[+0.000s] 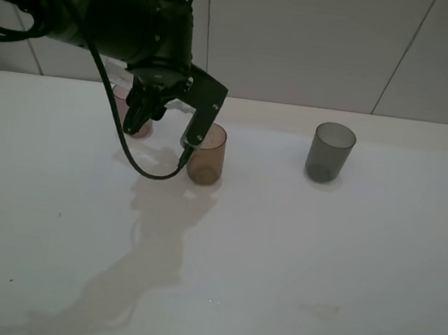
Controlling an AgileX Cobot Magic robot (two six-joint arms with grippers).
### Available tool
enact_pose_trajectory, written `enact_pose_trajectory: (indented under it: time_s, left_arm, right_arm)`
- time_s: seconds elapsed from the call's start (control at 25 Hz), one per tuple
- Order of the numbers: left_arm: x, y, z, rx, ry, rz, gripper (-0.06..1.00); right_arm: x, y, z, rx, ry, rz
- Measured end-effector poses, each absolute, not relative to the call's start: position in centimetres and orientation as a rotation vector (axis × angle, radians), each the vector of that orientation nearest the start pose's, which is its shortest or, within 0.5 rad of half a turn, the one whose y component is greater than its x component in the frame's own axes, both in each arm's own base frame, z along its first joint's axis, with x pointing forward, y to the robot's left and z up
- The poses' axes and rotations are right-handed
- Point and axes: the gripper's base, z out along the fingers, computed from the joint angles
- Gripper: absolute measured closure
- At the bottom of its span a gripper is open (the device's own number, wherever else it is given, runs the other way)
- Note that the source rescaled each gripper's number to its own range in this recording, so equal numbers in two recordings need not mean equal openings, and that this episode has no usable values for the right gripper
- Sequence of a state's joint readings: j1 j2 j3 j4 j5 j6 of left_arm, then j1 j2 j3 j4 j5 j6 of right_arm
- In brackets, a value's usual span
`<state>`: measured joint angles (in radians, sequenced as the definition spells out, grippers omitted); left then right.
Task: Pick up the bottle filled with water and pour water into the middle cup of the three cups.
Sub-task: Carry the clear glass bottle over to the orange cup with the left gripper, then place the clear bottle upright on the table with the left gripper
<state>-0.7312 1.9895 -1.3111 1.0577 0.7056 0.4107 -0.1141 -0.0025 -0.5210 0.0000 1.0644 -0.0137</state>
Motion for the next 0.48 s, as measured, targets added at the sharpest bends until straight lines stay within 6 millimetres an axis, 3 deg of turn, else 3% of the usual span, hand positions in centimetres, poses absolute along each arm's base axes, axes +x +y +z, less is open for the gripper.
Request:
enact_pose_trajectory:
  time_s: [0.48]
  left_arm:
    - [34.24, -23.60, 18.28, -2.652, -1.862, -1.300, 0.93]
  right_arm:
    - [-0.79, 0.09, 28.27, 0.102, 2.023, -0.081]
